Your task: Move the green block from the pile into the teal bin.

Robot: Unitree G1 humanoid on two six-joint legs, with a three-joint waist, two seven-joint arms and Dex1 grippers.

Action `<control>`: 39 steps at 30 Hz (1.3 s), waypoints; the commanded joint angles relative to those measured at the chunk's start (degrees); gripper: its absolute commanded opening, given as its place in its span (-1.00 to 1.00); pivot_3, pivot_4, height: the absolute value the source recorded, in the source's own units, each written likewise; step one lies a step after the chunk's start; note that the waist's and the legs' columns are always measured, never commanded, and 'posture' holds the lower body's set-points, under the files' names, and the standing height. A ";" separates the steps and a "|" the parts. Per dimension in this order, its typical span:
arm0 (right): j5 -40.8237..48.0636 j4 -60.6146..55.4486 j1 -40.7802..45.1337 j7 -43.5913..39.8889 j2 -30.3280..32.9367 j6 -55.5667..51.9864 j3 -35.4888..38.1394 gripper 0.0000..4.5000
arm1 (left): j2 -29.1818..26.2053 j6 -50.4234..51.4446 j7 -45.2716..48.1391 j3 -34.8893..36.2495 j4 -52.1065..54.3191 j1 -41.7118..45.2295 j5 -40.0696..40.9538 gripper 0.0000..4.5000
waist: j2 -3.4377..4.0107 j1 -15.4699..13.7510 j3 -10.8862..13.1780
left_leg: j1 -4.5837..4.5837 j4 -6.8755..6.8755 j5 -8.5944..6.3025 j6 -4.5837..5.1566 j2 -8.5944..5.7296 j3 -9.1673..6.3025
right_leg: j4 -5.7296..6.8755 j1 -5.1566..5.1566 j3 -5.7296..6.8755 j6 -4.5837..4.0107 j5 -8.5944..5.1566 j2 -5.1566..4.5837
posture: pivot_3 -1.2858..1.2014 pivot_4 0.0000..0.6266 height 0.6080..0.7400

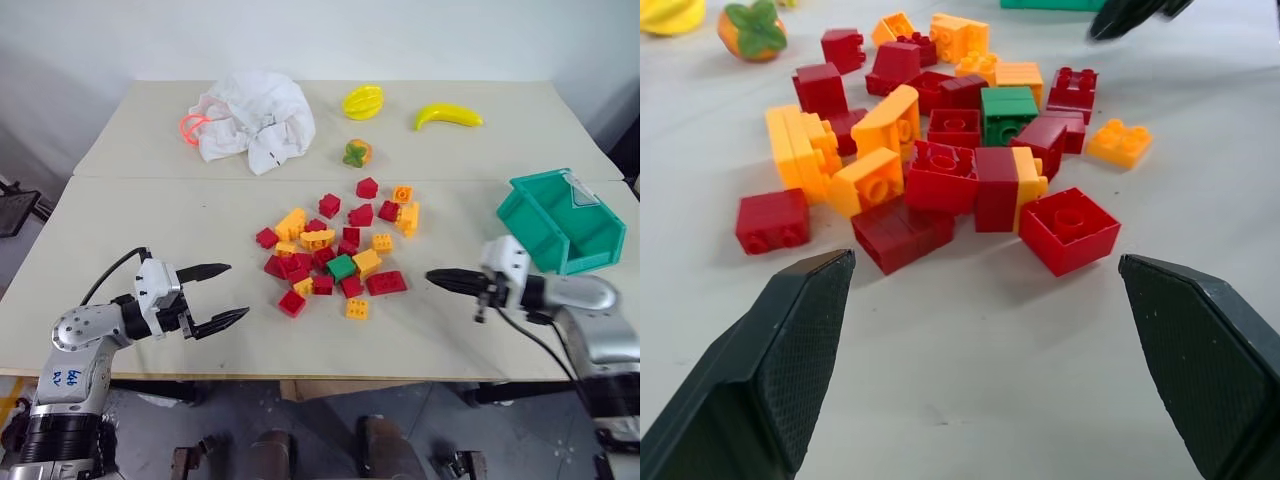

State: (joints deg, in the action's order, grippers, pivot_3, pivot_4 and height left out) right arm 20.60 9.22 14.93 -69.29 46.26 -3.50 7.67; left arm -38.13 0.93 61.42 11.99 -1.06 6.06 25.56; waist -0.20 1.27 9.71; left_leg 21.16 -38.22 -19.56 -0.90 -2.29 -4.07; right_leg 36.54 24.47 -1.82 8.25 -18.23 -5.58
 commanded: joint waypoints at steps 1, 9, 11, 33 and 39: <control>1.11 -2.68 -0.96 0.05 1.38 0.76 2.60 -0.47 | 0.44 -2.03 -0.48 2.08 -0.69 -1.15 0.42 1.00 | 0.00 0.15 0.00 | 0.00 -0.01 0.00 0.01 0.00 0.02 | -0.01 -0.01 -0.01 0.01 0.00 0.00 | 0.03 -0.52 1.00; -2.69 -14.56 12.79 3.50 -1.35 -16.05 -11.69 0.72 | 0.79 -3.76 -1.52 1.94 -3.39 0.13 -0.36 1.00 | 0.02 0.29 0.01 | -0.09 -0.07 0.09 -0.16 0.25 0.14 | 0.21 0.10 -0.07 -0.17 0.15 0.01 | 0.03 -0.52 1.00; -3.67 -13.29 17.38 4.08 -3.43 -18.49 -15.00 0.99 | 0.73 -3.84 -1.33 1.61 -3.59 0.61 -0.46 1.00 | 0.01 0.10 0.01 | -0.05 -0.09 0.09 -0.15 0.20 0.11 | 0.13 0.08 -0.05 -0.17 0.15 0.00 | 0.03 -0.52 1.00; -22.04 16.69 42.89 -3.87 -18.27 -6.64 -33.65 0.82 | 1.76 -0.24 -2.70 0.22 3.35 -0.57 0.55 1.00 | 0.01 0.47 0.01 | 0.08 -0.01 0.05 -0.05 0.07 0.02 | -0.03 0.15 0.12 -0.10 0.19 0.00 | 0.03 -0.52 1.00; -23.34 19.71 43.91 -6.97 -19.13 -4.30 -34.11 0.03 | 1.98 -0.08 -2.95 -0.02 3.23 0.14 0.50 1.00 | 0.01 0.48 0.01 | 0.07 -0.02 0.05 -0.05 0.07 0.01 | -0.03 0.14 0.13 -0.10 0.19 0.00 | 0.03 -0.52 1.00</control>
State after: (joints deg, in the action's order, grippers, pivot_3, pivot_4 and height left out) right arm -2.31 28.86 57.93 -75.13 27.57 -8.59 -26.57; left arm -36.28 0.84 58.75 11.77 0.11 5.85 25.29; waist -0.19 1.76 9.72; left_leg 21.23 -38.24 -19.51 -0.96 -2.22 -4.06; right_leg 36.51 24.61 -1.69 8.15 -18.04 -5.58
